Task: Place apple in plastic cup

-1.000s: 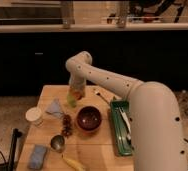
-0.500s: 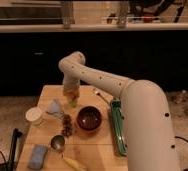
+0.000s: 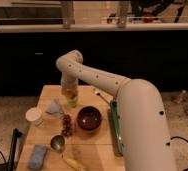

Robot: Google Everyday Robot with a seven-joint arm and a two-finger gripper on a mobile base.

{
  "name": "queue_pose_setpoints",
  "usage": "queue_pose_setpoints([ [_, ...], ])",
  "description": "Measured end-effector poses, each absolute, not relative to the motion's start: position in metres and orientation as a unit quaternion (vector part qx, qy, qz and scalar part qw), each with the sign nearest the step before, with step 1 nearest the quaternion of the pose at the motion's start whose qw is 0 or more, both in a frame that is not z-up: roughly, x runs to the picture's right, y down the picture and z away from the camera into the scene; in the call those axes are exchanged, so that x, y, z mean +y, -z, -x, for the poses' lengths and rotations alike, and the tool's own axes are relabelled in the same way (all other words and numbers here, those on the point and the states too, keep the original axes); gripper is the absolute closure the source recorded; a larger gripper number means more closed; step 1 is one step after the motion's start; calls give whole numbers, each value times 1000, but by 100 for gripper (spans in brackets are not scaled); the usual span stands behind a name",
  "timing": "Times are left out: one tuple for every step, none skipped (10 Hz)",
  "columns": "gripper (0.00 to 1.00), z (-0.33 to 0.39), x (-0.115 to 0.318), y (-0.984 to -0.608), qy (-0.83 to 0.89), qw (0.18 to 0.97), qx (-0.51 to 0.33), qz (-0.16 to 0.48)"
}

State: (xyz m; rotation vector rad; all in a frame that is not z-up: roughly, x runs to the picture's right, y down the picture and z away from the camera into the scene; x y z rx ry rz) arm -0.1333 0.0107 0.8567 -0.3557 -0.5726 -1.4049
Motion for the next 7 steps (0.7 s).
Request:
queue_pose_setpoints([
  [40,131,8,-856,632,713,-258,160],
  [28,132,6,-856,631,715,-258,156],
  [22,133,3,-855,631,716,-258,153],
  [20,134,1,-855,630,717,-258,151],
  [20,134,-2,-855,629,718,-259,149],
  [20,133,-3,-855,629,719,-258,148],
  [20,133,-5,-855,629,719,-258,148],
])
